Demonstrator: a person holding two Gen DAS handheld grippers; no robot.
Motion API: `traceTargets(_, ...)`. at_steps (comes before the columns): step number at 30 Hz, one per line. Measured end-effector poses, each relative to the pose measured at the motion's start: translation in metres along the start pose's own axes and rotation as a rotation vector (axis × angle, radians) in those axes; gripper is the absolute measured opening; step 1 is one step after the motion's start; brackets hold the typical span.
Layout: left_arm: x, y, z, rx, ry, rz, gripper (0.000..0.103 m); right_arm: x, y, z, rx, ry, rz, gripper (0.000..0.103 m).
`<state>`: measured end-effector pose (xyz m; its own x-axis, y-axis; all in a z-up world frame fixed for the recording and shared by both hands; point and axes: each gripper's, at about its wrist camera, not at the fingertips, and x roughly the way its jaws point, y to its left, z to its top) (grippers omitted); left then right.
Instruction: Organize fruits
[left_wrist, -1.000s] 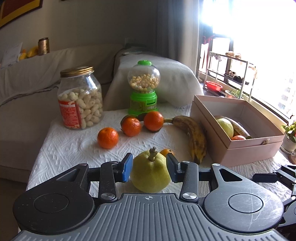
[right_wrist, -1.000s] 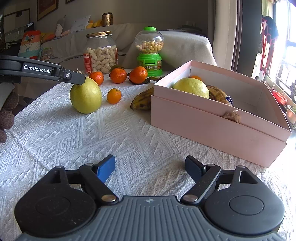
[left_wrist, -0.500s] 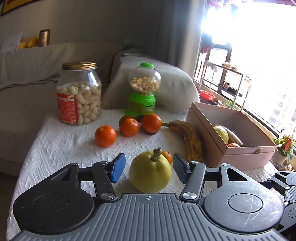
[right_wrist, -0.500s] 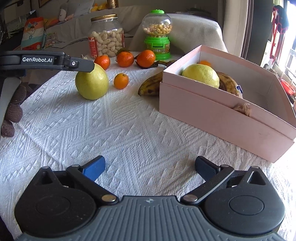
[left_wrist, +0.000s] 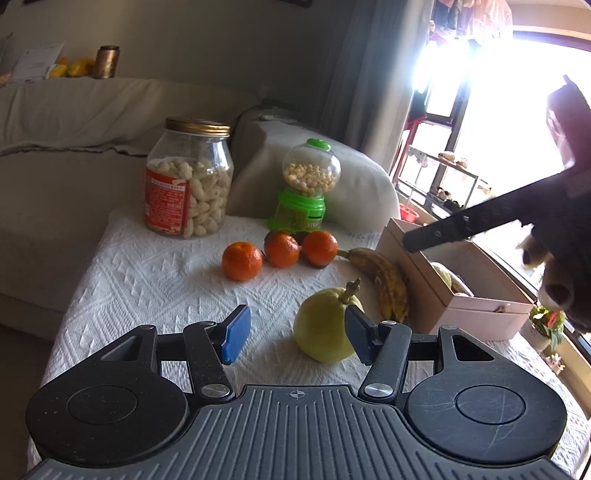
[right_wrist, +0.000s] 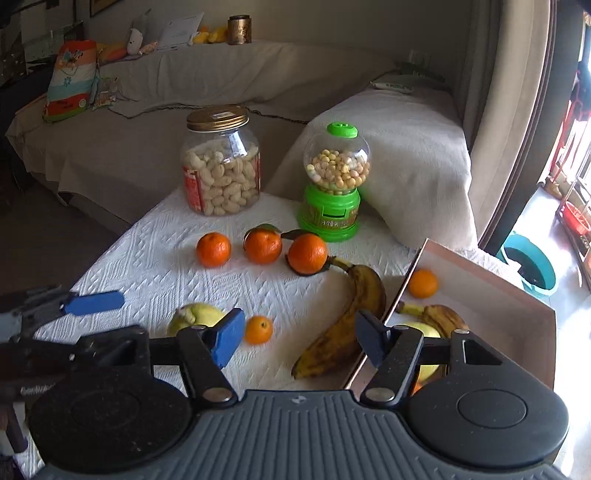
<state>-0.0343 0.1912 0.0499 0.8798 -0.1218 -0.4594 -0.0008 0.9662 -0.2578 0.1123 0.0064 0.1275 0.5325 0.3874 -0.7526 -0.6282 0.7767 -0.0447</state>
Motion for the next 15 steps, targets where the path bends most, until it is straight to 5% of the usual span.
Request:
traceTargets(3, -0.005, 0.003, 0.001, -0.013, -0.013, -0.003, 0.062, 0.048, -0.005, 0.036, -0.073, 0.083, -0.116, 0.046)
traceTargets(11, -0.012, 0.013, 0.000, -0.028, -0.020, -0.015, 0.062, 0.150, -0.025, 0.056, -0.112, 0.258, -0.271, 0.045)
traceTargets(15, -0.006, 0.017, -0.003, -0.048, -0.007, -0.018, 0.062, 0.164, -0.034, 0.057, -0.085, 0.300, -0.241, 0.045)
